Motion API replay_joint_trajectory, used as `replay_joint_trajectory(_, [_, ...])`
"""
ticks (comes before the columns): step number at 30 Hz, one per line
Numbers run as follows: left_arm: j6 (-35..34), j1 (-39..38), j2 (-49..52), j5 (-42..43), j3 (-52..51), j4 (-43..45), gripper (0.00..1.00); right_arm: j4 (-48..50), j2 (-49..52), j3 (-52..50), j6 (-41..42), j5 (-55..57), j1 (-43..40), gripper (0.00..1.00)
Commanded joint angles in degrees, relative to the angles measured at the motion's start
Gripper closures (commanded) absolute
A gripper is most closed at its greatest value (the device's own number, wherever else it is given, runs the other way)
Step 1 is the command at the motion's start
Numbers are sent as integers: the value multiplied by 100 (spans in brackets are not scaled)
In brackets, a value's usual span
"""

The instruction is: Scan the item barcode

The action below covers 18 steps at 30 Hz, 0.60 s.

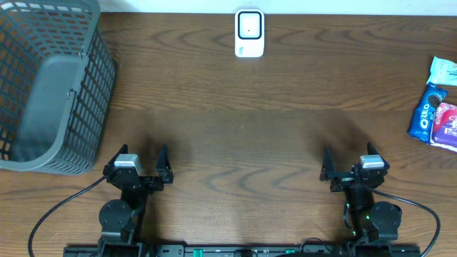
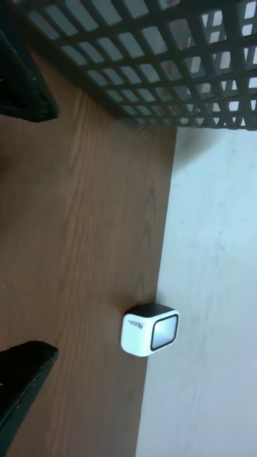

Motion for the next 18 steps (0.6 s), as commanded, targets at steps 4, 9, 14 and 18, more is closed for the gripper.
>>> replay_joint_trajectory(4, [599, 26, -50, -166, -46, -299, 2, -17, -37, -11, 76, -33, -39, 1])
replay_joint_trajectory(9, [660, 26, -50, -417, -46, -308, 2, -17, -37, -11, 76, -33, -39, 1])
replay_joint_trajectory(14, [629, 96, -50, -391, -46, -317, 2, -17, -37, -11, 76, -33, -39, 1])
replay_joint_trajectory(18, [634, 107, -50, -393, -46, -319, 2, -17, -37, -11, 76, -33, -39, 1])
